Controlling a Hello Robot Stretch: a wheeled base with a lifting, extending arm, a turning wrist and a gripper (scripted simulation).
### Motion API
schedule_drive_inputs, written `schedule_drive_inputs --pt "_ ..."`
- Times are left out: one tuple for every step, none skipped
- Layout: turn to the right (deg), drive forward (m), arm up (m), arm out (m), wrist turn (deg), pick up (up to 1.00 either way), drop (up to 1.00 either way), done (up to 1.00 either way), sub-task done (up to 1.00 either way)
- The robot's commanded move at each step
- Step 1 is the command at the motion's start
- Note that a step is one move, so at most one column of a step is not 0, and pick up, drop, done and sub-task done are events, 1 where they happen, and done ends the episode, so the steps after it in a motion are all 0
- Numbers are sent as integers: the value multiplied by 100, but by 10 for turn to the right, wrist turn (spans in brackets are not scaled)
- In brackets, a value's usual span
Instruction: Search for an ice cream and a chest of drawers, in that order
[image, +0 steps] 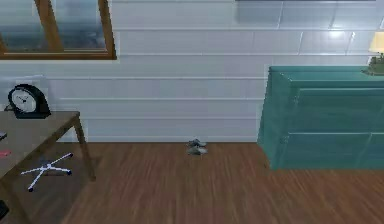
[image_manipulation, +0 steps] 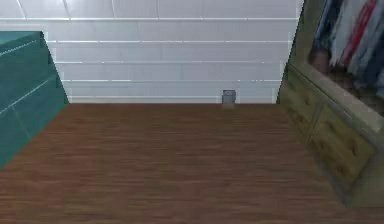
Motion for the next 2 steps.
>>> schedule_drive_inputs --pt "-450 0 0 0 0 0 0 0 0" --pt "-450 0 0 0 0 0 0 0 0"
